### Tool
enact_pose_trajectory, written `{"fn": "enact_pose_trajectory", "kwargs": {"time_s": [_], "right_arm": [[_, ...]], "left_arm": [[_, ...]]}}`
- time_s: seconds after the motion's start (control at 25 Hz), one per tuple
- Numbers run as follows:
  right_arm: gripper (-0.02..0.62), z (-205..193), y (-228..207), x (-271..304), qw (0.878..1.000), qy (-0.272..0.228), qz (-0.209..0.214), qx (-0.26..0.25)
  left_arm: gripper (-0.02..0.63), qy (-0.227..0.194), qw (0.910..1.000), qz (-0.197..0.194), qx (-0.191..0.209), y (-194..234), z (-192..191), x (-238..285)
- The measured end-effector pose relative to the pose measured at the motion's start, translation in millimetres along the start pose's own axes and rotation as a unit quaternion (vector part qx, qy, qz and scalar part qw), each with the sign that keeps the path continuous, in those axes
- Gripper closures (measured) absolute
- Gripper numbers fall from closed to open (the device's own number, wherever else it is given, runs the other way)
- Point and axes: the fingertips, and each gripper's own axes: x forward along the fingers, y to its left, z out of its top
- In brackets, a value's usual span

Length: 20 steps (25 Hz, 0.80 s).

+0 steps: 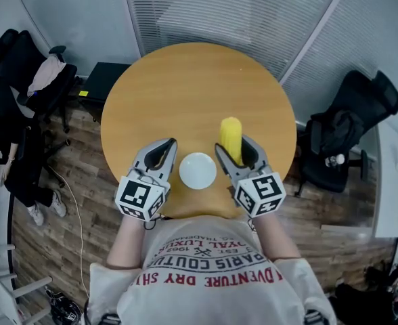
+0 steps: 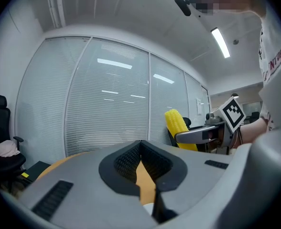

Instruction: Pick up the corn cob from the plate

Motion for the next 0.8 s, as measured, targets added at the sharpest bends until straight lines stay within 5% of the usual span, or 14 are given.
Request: {"fn": "enact_pose_trajectory", "kwargs": {"time_s": [0.8], "right_arm": [[0.330,6.6,6.2,0.8,1.000,-0.009,0.010,0.003]], "left_arm": [[0.571,-0.001,0.9999,0.013,0.009,0.6,7.8,-4.7]]}}
